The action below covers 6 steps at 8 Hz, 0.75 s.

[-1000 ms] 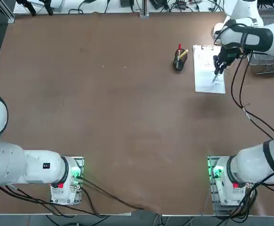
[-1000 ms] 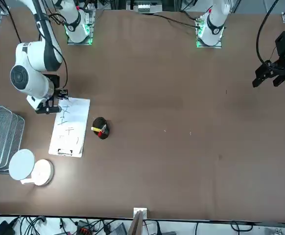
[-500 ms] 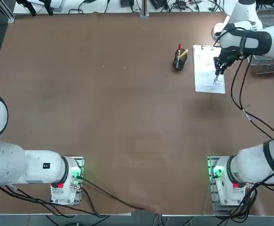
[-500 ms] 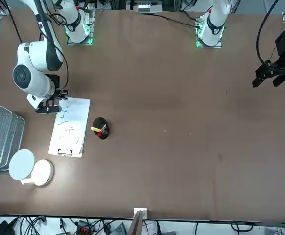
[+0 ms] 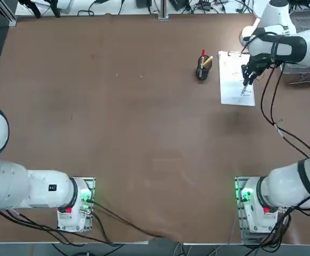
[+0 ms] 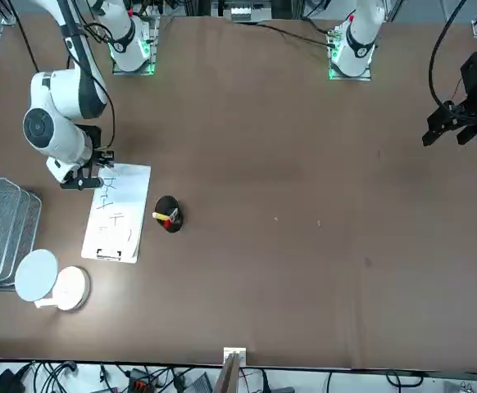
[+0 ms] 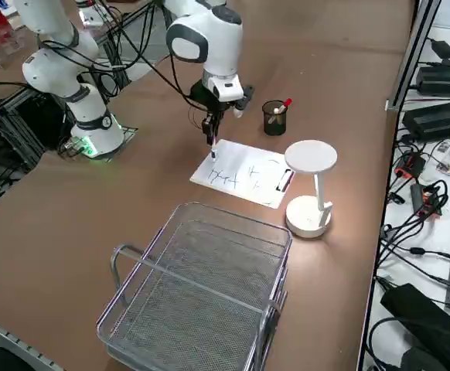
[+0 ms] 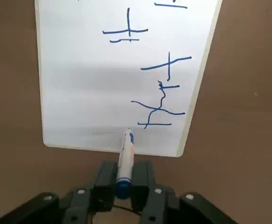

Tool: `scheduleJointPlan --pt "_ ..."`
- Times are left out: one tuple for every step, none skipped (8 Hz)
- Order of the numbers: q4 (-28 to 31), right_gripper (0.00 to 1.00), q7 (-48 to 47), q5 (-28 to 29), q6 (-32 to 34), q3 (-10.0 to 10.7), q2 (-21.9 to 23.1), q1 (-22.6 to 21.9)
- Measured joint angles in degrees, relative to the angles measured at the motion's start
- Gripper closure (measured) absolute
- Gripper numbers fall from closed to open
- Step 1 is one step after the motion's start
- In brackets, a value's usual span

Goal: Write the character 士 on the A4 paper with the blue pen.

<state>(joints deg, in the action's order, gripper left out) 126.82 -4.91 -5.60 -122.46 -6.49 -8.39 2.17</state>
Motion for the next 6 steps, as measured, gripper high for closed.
scheduleJointPlan --pt "0.0 0.8 0.0 0.0 -0.4 0.0 -0.3 0.0" --pt "0.0 0.8 0.0 -0.1 -0.5 0.0 -0.4 0.0" --pt "0.0 0.8 0.0 -0.1 -0.6 0.0 -0.5 0.0" --pt "0.0 0.8 -0.1 -0.1 -0.6 0.0 -0.6 0.0" --pt "0.0 0.8 -0.3 -0.1 -0.7 0.0 -0.8 0.0" --pt "0.0 0.8 -0.9 -0.2 -0.7 0.0 -0.8 0.0"
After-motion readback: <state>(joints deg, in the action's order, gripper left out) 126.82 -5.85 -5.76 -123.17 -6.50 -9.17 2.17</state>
